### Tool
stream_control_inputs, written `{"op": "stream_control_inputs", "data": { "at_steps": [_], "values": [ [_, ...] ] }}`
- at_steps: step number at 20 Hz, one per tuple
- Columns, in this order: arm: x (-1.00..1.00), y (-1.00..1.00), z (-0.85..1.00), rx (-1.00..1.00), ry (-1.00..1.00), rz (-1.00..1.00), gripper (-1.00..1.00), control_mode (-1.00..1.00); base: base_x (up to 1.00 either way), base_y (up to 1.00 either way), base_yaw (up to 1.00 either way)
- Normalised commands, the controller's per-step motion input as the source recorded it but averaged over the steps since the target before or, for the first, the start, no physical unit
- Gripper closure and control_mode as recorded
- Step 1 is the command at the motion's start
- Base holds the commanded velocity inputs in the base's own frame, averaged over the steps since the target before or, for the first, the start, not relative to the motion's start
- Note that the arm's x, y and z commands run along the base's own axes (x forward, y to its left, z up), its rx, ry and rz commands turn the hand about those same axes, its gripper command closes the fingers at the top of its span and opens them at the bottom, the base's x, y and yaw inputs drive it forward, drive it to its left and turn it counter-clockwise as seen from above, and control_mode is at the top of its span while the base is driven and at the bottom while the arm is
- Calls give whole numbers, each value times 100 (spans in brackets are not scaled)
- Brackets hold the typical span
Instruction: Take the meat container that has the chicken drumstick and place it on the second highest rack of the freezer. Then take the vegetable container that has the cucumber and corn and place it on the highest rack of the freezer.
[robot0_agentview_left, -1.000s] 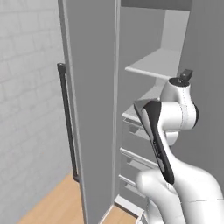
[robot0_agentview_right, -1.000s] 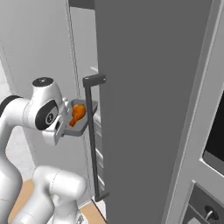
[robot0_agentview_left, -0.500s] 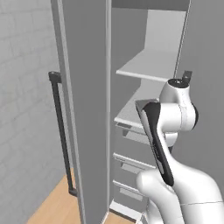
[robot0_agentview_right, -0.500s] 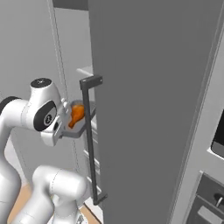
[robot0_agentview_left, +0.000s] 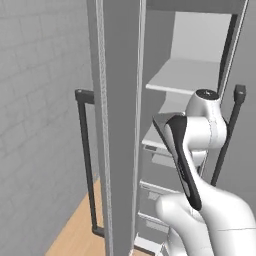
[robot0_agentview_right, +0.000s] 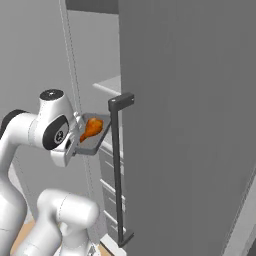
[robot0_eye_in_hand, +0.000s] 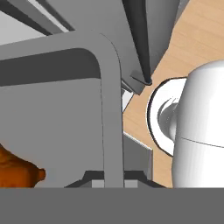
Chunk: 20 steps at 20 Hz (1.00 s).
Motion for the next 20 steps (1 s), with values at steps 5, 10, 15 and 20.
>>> {"op": "stream_control_inputs", "data": {
  "at_steps": [5,10,15,20],
  "values": [
    [0,0,0,0,0,0,100,100,19,51,-6],
    [0,0,0,0,0,0,100,100,17,4,-24],
    [0,0,0,0,0,0,100,100,21,13,-31],
    [0,0,0,0,0,0,100,100,27,37,-30]
  ]
}}
